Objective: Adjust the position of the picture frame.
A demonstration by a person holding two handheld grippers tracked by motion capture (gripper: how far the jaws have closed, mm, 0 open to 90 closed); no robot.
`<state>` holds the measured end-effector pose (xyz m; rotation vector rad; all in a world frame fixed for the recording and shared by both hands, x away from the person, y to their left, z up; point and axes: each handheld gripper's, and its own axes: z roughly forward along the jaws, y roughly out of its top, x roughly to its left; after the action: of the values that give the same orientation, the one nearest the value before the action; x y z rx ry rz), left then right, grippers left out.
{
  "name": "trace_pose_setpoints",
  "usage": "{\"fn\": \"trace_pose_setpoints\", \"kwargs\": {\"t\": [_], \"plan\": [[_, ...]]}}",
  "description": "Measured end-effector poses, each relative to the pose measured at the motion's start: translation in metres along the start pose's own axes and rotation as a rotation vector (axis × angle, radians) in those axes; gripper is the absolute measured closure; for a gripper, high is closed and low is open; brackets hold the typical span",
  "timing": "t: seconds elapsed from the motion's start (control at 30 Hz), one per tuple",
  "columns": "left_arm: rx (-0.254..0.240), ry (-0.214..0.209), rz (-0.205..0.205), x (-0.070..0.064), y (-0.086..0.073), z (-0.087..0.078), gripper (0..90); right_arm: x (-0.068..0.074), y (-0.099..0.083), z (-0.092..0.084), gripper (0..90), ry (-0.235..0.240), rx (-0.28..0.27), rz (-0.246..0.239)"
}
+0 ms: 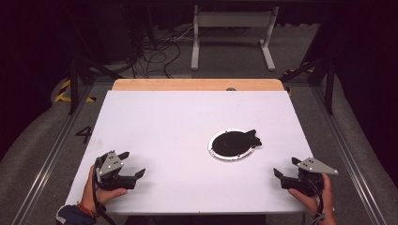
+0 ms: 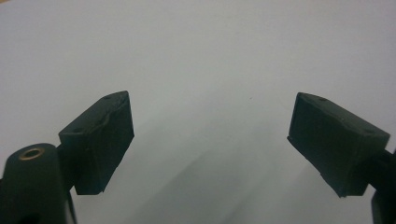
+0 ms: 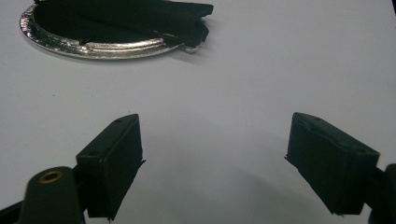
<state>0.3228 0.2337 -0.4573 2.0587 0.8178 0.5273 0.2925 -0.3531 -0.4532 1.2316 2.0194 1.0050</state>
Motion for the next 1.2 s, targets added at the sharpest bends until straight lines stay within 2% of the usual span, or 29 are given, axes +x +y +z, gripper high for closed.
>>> {"fn": "trace_pose_setpoints", "kwargs": {"t": [0.1,0.2,0.23,0.37,0.43,0.47,0.57,0.6,0.63,0.67,0.73,0.8,0.83,0.87,0.93,1.0,1.07,1.13,1.2], "plan": [[-0.001,0.004,-0.001,-0.003,0.000,-0.001,16.1,0.000,0.001,-0.001,29.8,0.021,-0.010,-0.001],[0.001,0.003,0.001,-0.006,-0.001,-0.001,18.1,0.001,0.003,0.000,30.2,0.021,-0.016,0.009],[0.003,-0.001,0.012,-0.007,0.000,-0.001,18.1,0.001,0.004,0.000,30.3,0.011,-0.015,0.014],[0.011,-0.007,0.007,-0.009,0.001,0.001,21.8,-0.001,0.009,0.005,29.5,-0.009,-0.017,0.040],[-0.002,-0.040,-0.011,-0.008,0.005,0.003,22.5,-0.005,0.012,0.010,24.9,-0.017,-0.004,0.064],[-0.003,-0.068,-0.018,-0.010,0.010,0.008,22.6,-0.007,0.014,0.012,24.1,-0.005,-0.004,0.075],[0.020,-0.111,0.034,-0.020,0.026,0.027,25.2,-0.011,0.025,0.026,23.2,-0.001,0.021,0.059],[0.020,-0.111,0.034,-0.020,0.026,0.027,26.7,-0.011,0.025,0.026,23.2,-0.001,0.021,0.059],[0.025,-0.126,0.056,-0.025,0.032,0.034,26.7,-0.010,0.029,0.032,25.7,-0.008,0.037,0.041],[0.031,-0.133,0.064,-0.028,0.036,0.039,30.1,-0.009,0.033,0.038,31.8,-0.023,0.050,0.020],[0.049,-0.143,0.086,-0.035,0.045,0.049,36.4,-0.010,0.040,0.048,46.3,-0.041,0.041,0.018],[0.071,-0.169,0.102,-0.039,0.052,0.058,49.9,-0.011,0.046,0.055,57.8,-0.056,0.022,0.016],[0.088,-0.195,0.112,-0.040,0.055,0.062,61.1,-0.013,0.048,0.058,61.9,-0.044,0.013,0.030],[0.106,-0.200,0.119,-0.042,0.058,0.066,69.1,-0.014,0.050,0.062,64.3,-0.041,0.015,0.034],[0.109,-0.228,0.124,-0.044,0.061,0.071,79.9,-0.015,0.053,0.072,70.5,-0.036,0.045,0.023],[0.111,-0.232,0.124,-0.045,0.065,0.075,88.2,-0.014,0.057,0.079,78.0,-0.037,0.062,0.012],[0.112,-0.241,0.122,-0.046,0.067,0.078,90.0,-0.015,0.061,0.082,89.2,-0.011,0.054,0.012],[0.114,-0.251,0.124,-0.048,0.069,0.081,90.0,-0.014,0.064,0.086,90.0,-0.020,0.066,-0.021],[0.114,-0.267,0.130,-0.050,0.070,0.084,90.0,-0.014,0.066,0.092,90.0,-0.029,0.081,-0.021]]}}
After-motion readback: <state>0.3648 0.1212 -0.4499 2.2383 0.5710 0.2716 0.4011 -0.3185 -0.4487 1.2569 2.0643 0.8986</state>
